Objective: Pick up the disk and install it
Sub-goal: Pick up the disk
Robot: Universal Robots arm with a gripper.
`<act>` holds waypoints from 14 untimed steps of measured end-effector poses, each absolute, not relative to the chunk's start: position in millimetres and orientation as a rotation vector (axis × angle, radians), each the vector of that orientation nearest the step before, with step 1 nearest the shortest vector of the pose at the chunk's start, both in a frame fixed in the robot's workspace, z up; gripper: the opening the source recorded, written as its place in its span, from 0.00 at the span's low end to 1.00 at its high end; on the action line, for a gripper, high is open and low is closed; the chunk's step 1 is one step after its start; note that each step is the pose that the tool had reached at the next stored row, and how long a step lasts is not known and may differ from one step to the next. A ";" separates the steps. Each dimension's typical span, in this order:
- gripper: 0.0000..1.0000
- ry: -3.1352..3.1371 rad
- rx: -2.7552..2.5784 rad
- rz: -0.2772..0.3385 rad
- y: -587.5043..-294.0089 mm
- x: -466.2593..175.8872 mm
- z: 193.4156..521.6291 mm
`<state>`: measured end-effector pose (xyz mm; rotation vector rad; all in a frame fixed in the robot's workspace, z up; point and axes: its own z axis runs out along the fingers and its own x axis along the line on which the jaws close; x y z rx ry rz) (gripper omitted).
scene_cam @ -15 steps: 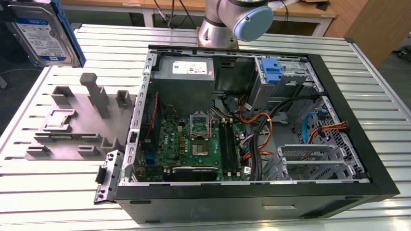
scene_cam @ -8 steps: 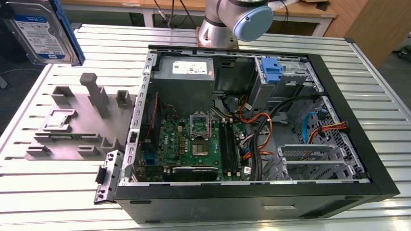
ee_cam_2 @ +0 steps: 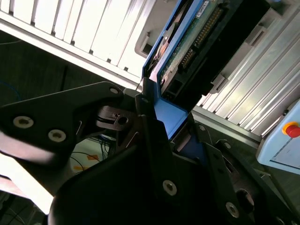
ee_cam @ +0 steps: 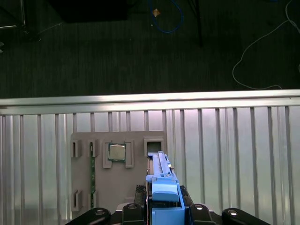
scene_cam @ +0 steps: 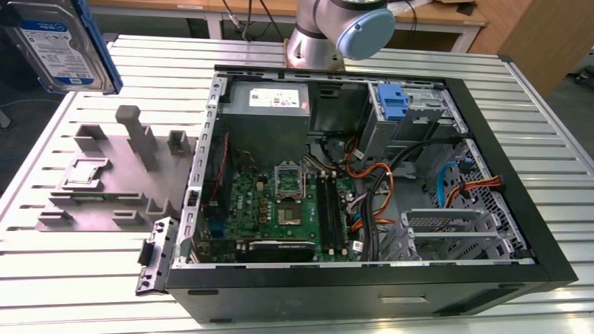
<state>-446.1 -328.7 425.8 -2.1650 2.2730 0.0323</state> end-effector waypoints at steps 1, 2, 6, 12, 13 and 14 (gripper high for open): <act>0.37 2.273 -2.165 0.032 -328.7 -446.1 425.8; 0.37 2.273 -2.165 0.032 -328.7 -446.1 425.8; 0.37 2.273 -2.165 0.032 -328.7 -446.1 426.2; 0.37 2.273 -2.165 0.032 -328.7 -446.1 428.1; 0.37 2.273 -2.165 0.032 -328.7 -446.1 428.6; 0.37 2.273 -2.165 0.032 -328.7 -446.1 429.2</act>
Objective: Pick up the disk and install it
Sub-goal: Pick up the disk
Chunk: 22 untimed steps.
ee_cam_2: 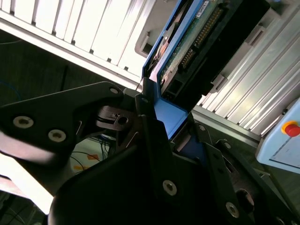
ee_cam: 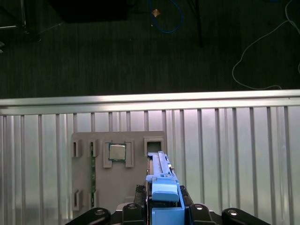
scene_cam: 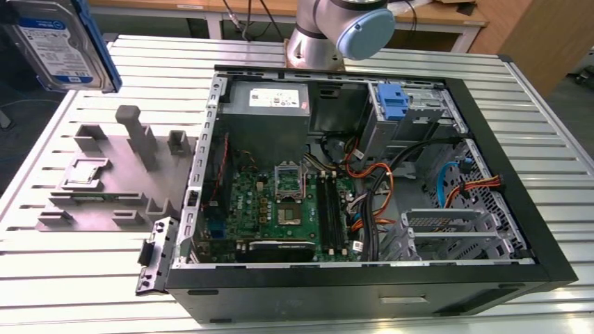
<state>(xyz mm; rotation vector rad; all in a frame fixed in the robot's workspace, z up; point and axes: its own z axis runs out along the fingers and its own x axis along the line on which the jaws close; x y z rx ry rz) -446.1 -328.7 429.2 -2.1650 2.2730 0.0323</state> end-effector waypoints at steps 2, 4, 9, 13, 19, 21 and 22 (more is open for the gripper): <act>0.37 2.273 -2.165 0.032 -328.7 -446.1 430.2; 0.37 2.273 -2.165 0.032 -328.7 -446.1 431.3; 0.37 2.273 -2.165 0.032 -328.7 -446.1 434.0; 0.37 2.273 -2.165 0.032 -328.7 -446.1 436.3; 0.37 2.273 -2.165 0.032 -328.7 -446.1 439.9; 0.37 2.273 -2.165 0.032 -328.7 -446.1 441.1; 0.37 2.273 -2.165 0.032 -328.7 -446.1 441.9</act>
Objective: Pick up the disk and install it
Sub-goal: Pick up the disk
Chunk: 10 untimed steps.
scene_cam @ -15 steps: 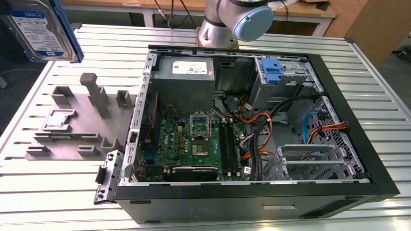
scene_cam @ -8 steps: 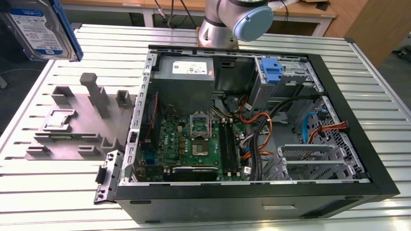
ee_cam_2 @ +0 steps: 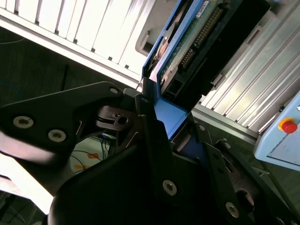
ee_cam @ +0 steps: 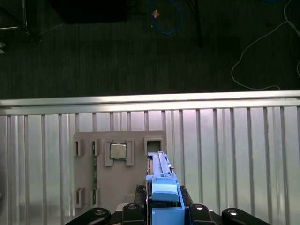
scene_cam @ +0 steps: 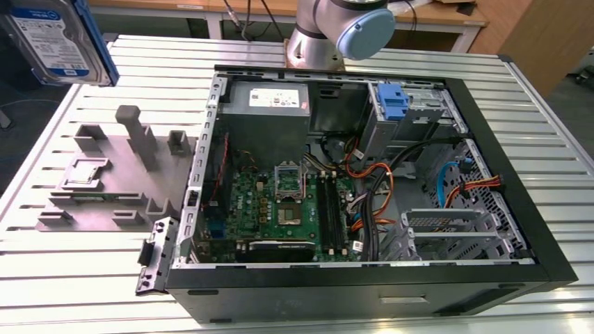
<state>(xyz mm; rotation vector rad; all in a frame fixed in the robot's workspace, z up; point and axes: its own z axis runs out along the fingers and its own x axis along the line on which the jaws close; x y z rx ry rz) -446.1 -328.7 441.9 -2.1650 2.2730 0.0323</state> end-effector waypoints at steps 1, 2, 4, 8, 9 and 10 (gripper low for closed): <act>0.37 2.273 -2.165 0.032 -328.7 -446.1 442.6; 0.37 2.273 -2.165 0.032 -328.7 -446.1 443.2; 0.37 2.273 -2.165 0.032 -328.7 -446.1 444.5; 0.37 2.273 -2.165 0.032 -328.7 -446.1 446.8; 0.37 2.273 -2.165 0.032 -328.7 -446.1 446.9; 0.37 2.273 -2.165 0.032 -328.7 -446.1 447.1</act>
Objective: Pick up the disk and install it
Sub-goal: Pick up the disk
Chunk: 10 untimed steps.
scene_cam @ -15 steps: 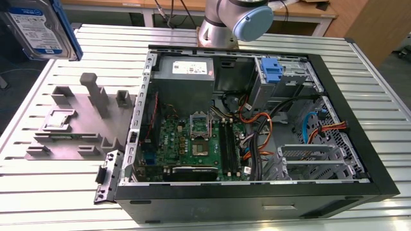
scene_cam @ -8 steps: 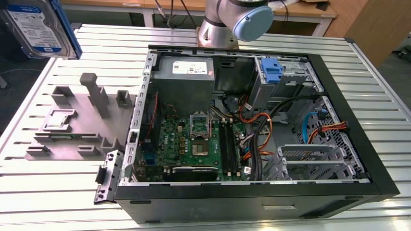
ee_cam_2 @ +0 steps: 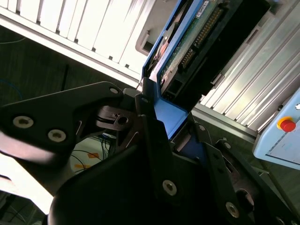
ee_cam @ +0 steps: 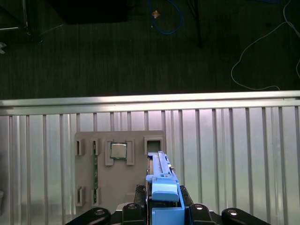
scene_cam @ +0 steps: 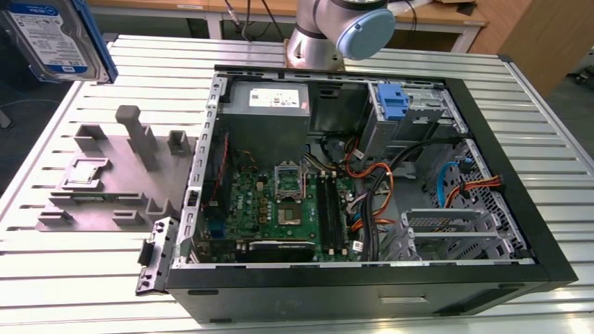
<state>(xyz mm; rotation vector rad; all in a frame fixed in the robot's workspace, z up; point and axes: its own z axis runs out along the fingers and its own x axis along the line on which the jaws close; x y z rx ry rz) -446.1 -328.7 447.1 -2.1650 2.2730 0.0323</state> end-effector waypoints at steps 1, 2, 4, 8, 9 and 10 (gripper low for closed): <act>0.37 2.273 -2.165 0.032 -328.7 -446.1 447.2; 0.37 2.273 -2.165 0.032 -328.7 -446.1 447.2; 0.37 2.273 -2.165 0.032 -328.7 -445.5 447.4; 0.37 2.273 -2.165 0.032 -328.7 -442.9 447.2; 0.37 2.273 -2.165 0.032 -328.7 -442.9 447.2; 0.37 2.273 -2.165 0.032 -328.7 -442.8 447.1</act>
